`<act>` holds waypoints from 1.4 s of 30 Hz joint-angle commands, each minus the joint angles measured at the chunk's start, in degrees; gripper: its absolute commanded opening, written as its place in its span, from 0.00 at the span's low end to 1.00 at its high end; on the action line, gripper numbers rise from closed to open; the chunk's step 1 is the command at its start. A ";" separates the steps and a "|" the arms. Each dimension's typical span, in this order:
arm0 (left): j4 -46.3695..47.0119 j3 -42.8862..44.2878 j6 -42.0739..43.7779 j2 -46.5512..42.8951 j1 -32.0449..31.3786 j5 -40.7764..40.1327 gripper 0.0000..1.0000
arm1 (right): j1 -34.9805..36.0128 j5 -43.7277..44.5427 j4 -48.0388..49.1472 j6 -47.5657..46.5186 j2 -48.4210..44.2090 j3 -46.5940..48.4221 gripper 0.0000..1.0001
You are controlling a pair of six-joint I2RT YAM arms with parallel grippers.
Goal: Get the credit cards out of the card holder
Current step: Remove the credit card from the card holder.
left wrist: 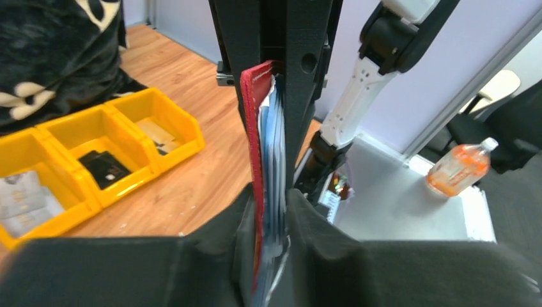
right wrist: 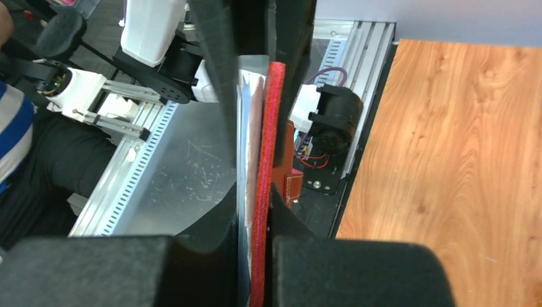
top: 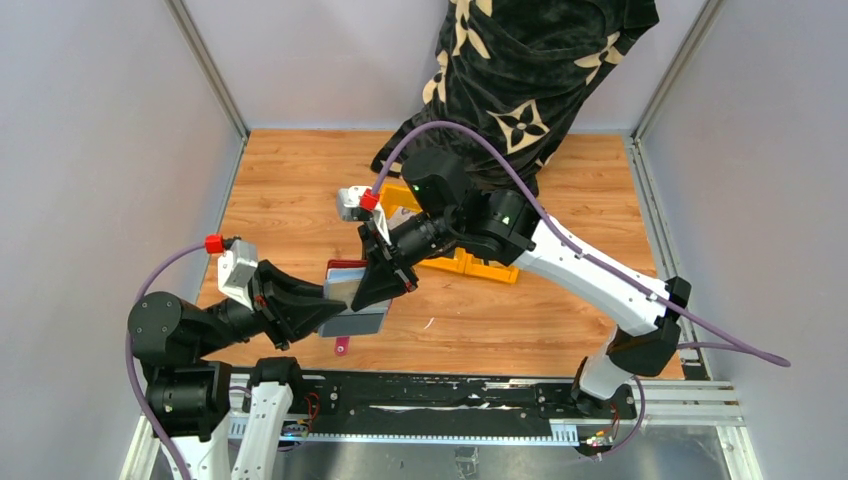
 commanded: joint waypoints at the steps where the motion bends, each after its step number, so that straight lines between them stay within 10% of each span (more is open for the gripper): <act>1: 0.49 0.26 0.56 -0.06 -0.32 1.18 0.30 | 0.70 3.00 -1.82 -1.45 -0.41 3.43 0.00; 10: 1.90 -0.66 -6.38 -0.78 -0.36 -4.83 0.49 | -5.63 6.26 49.82 26.42 -18.90 -26.05 0.00; 22: 30.75 -7.03 -37.90 -3.98 -0.32 -9.68 0.46 | -5.07 16.26 75.91 40.00 -23.03 -40.58 0.00; 31: 31.79 -8.61 -40.91 -4.84 -0.32 -10.65 0.40 | -1.26 23.51 86.78 42.49 -20.30 -44.40 0.00; 38: 13.67 -4.41 -25.07 -4.51 -0.32 -20.04 0.25 | 0.52 22.56 85.55 40.41 -21.01 -45.46 0.00; 42: 11.91 -2.39 -20.30 -3.96 -0.32 -19.04 0.15 | 0.20 21.48 74.78 34.76 -24.28 -44.92 0.33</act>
